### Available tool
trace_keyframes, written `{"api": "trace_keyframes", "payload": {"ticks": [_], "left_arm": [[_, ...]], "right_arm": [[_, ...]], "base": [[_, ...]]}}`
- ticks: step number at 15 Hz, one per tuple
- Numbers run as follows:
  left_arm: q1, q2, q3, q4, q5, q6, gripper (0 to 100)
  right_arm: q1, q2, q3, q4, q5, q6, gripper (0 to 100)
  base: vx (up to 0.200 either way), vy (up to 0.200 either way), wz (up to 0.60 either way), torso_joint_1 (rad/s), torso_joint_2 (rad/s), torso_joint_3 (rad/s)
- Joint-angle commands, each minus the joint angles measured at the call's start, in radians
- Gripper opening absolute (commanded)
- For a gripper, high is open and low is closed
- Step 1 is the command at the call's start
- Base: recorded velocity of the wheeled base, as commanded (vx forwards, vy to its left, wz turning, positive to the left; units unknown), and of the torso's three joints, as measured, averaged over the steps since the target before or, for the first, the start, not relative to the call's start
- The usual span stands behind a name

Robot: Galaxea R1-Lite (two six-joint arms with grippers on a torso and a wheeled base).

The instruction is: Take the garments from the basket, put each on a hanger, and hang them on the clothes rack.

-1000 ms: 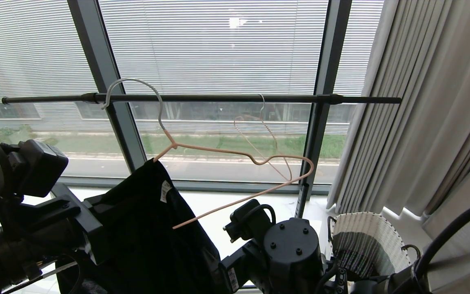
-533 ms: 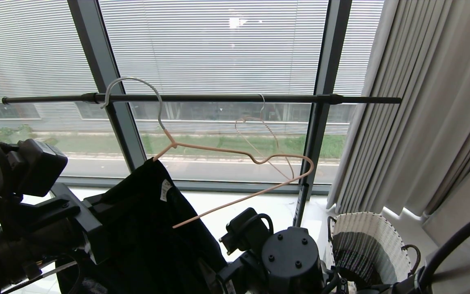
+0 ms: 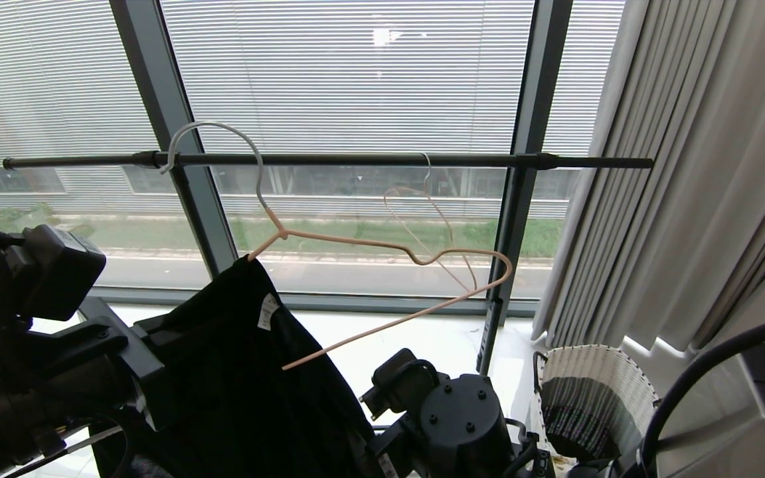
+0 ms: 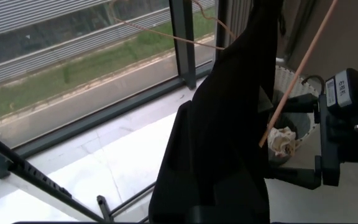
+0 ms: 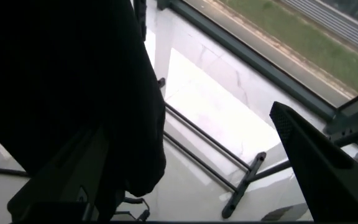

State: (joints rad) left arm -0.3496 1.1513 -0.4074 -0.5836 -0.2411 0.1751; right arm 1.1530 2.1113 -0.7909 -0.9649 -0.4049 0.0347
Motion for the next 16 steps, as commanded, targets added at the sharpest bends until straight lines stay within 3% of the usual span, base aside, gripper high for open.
{"api": "trace_keyframes", "payload": {"ticks": [1,6,10,14,16], "left_arm": [[-0.002,0.001,0.002,-0.001,0.020,0.000,0],[0.007,-0.004,0.061,-0.001,0.048,0.023,0],[0.007,-0.005,0.068,-0.001,0.046,0.032,0],[-0.003,-0.021,0.085,0.001,0.040,0.037,0],[-0.011,-0.021,0.104,0.001,0.017,0.098,0]], "right_arm": [[-0.036,0.013,0.022,0.000,-0.017,-0.022,100],[-0.245,-0.116,0.177,0.000,-0.049,-0.108,100],[-0.378,-0.191,0.216,0.000,-0.049,-0.157,100],[-0.440,-0.217,0.203,0.000,-0.041,-0.193,100],[-0.446,-0.224,0.186,0.000,-0.040,-0.199,100]], "base": [[0.000,0.000,0.00,0.000,0.00,0.000],[0.000,0.000,0.00,0.000,0.00,0.000],[0.000,0.000,0.00,0.000,0.00,0.000],[0.000,0.000,0.00,0.000,0.00,0.000],[0.000,0.000,0.00,0.000,0.00,0.000]]}}
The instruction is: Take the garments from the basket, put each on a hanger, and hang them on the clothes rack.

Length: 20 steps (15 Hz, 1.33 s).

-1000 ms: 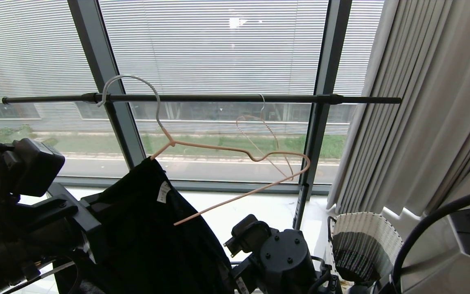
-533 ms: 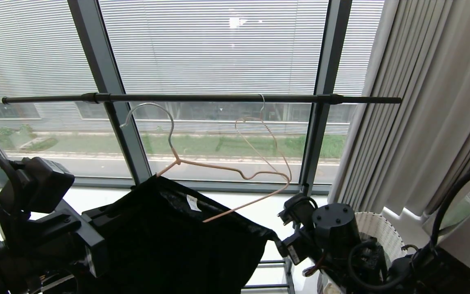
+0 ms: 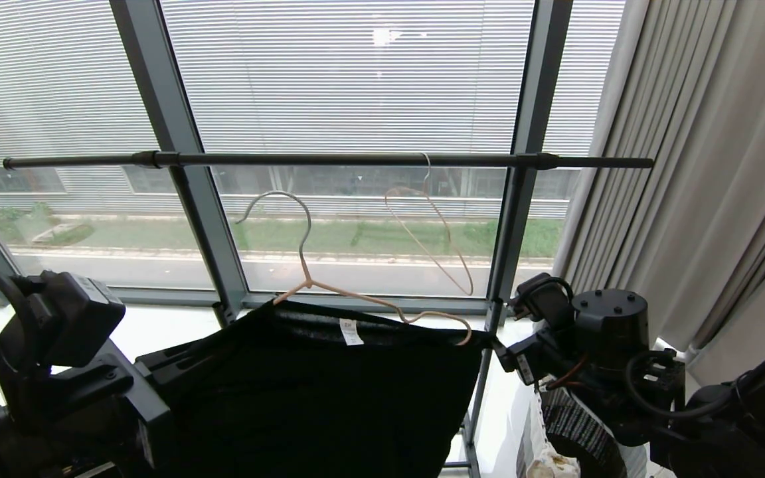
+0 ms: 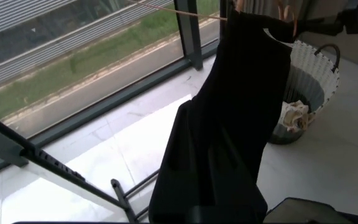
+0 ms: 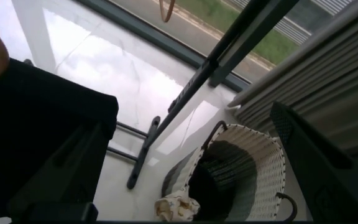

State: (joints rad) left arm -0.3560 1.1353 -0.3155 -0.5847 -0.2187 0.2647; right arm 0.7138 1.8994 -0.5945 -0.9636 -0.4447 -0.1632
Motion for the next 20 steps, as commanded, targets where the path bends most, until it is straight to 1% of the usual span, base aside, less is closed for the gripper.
{"api": "trace_keyframes", "payload": {"ticks": [1,2,4,7,9,10,11,12,13,14,15,16,17,18,20], "left_arm": [[-0.003,-0.003,0.023,0.002,-0.028,0.028,0],[-0.005,0.000,0.036,0.002,-0.051,0.057,0],[-0.003,0.020,0.056,0.002,-0.056,0.113,0],[0.000,0.055,0.064,-0.001,-0.050,0.120,0],[0.005,0.064,0.056,-0.003,-0.050,0.117,0],[0.000,0.063,0.047,-0.018,-0.050,0.102,0],[-0.009,0.060,0.039,-0.055,-0.051,0.067,0],[-0.021,0.058,0.039,-0.083,-0.054,0.048,0],[-0.023,0.057,0.041,-0.093,-0.054,0.047,0],[-0.023,0.055,0.042,-0.093,-0.053,0.047,0],[-0.023,0.057,0.044,-0.093,-0.054,0.045,0],[-0.029,0.058,0.044,-0.093,-0.053,0.045,0],[-0.043,0.060,0.042,-0.095,-0.054,0.045,0],[-0.061,0.057,0.039,-0.095,-0.054,0.045,0],[-0.133,0.052,0.030,-0.096,-0.054,0.047,0]], "right_arm": [[-0.010,-0.016,-0.019,-0.001,0.000,-0.004,100],[-0.011,-0.019,-0.036,-0.001,0.001,-0.009,100],[-0.016,-0.046,-0.059,-0.001,0.037,-0.022,100],[-0.037,-0.097,-0.061,0.009,0.095,-0.055,100],[-0.039,-0.158,-0.057,0.059,0.147,-0.055,100],[-0.033,-0.207,-0.057,0.114,0.215,-0.053,100],[-0.031,-0.260,-0.059,0.186,0.307,-0.053,100],[-0.031,-0.316,-0.067,0.275,0.419,-0.053,100],[-0.031,-0.382,-0.096,0.407,0.529,-0.053,100],[-0.031,-0.445,-0.146,0.571,0.612,-0.055,100],[-0.031,-0.483,-0.185,0.681,0.659,-0.056,100],[-0.031,-0.507,-0.208,0.760,0.678,-0.091,100],[-0.033,-0.513,-0.206,0.767,0.678,-0.125,100],[-0.033,-0.513,-0.206,0.770,0.681,-0.137,100],[-0.007,-0.510,-0.209,0.790,0.684,-0.173,100]], "base": [[0.000,0.000,0.00,0.000,0.00,0.000],[0.000,0.000,0.00,0.000,0.00,0.000],[0.000,0.000,0.00,0.000,0.00,0.000],[0.000,0.000,0.00,0.000,0.00,0.000],[0.000,0.000,0.00,0.000,0.00,0.000],[0.000,0.000,0.00,0.000,0.00,0.000],[0.000,0.000,0.00,0.000,0.00,0.000],[0.000,0.000,0.00,0.000,0.00,0.000],[0.000,0.000,0.00,0.000,0.00,0.000],[0.000,0.000,0.00,0.000,0.00,0.000],[0.000,0.000,0.00,0.000,0.00,0.000],[0.000,0.000,0.00,0.000,0.00,0.000],[0.000,0.000,0.00,0.000,0.00,0.000],[0.000,0.000,0.00,0.000,0.00,0.000],[0.000,0.000,0.00,0.000,0.00,0.000]]}}
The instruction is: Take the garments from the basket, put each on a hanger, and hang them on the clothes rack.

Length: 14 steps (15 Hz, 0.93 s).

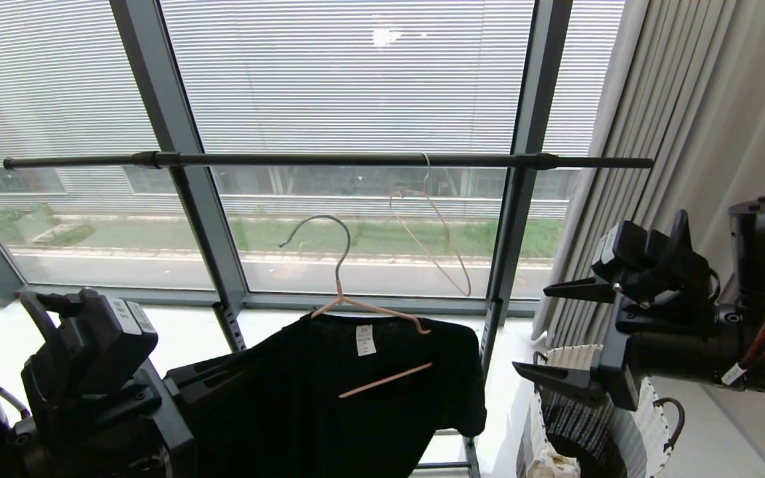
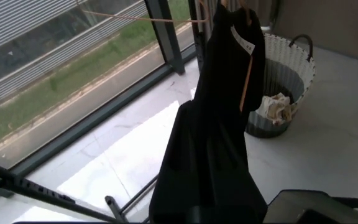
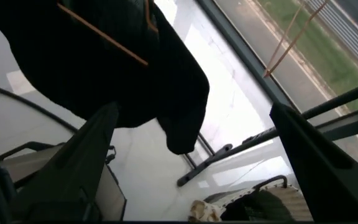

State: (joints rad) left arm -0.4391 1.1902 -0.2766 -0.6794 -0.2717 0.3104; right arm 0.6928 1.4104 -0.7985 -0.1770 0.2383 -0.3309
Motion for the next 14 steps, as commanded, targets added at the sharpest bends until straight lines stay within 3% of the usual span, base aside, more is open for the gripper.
{"api": "trace_keyframes", "payload": {"ticks": [1,5,7,14], "left_arm": [[-0.093,0.000,-0.021,-0.002,0.000,0.004,0],[-0.199,0.028,-0.049,-0.002,0.002,0.012,0],[-0.230,0.031,-0.053,-0.002,0.002,0.045,0],[-0.286,0.031,-0.052,-0.080,0.002,0.108,0]], "right_arm": [[0.027,-0.021,-0.010,0.033,0.019,-0.028,100],[0.037,-0.022,-0.057,0.177,0.125,-0.211,100],[0.053,-0.022,-0.080,0.241,0.162,-0.261,100],[0.093,0.099,-0.145,0.258,0.214,-0.261,100]], "base": [[0.000,0.000,0.00,0.000,0.00,0.000],[0.000,0.000,0.00,0.000,0.00,0.000],[0.000,0.000,0.00,0.000,0.00,0.000],[0.000,0.000,0.00,0.000,0.00,0.000]]}}
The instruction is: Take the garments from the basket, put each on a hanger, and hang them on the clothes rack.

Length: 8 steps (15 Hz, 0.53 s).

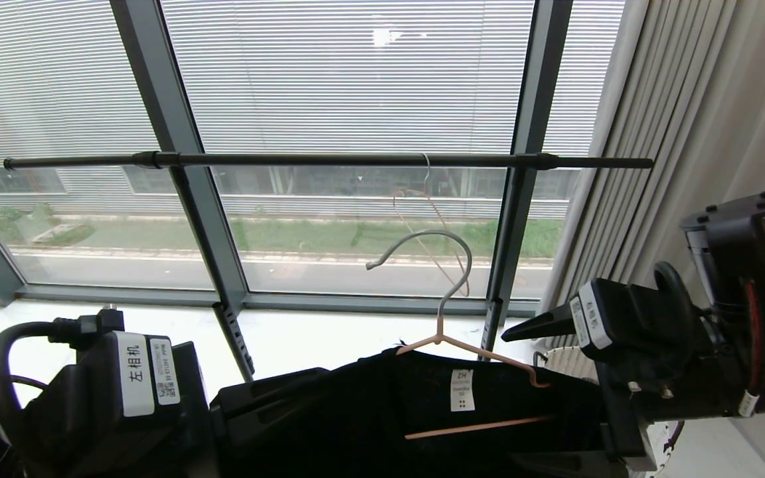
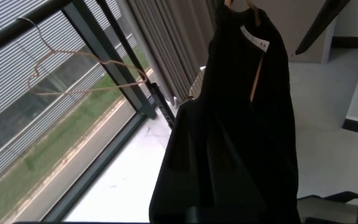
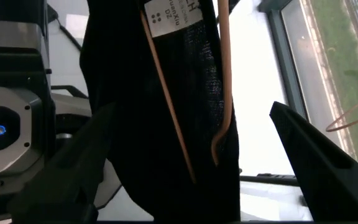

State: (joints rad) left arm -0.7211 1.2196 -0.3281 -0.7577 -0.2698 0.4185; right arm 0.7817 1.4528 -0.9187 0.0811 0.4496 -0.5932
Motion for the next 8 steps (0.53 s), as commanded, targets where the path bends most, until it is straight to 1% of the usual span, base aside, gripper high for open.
{"api": "trace_keyframes", "payload": {"ticks": [1,4,8], "left_arm": [[-0.005,0.000,0.000,-0.003,0.000,0.000,0],[-0.005,-0.003,0.000,-0.003,0.000,0.000,0],[-0.005,-0.008,0.000,-0.005,0.000,0.000,0]], "right_arm": [[0.004,0.086,-0.051,-0.001,0.003,0.003,100],[0.002,0.149,-0.095,-0.003,0.004,0.007,100],[0.002,0.166,-0.094,-0.021,0.017,0.047,100]], "base": [[0.000,0.000,0.00,0.000,0.00,0.000],[0.000,0.000,0.00,0.000,0.00,0.000],[0.000,0.000,0.00,0.000,0.00,0.000]]}}
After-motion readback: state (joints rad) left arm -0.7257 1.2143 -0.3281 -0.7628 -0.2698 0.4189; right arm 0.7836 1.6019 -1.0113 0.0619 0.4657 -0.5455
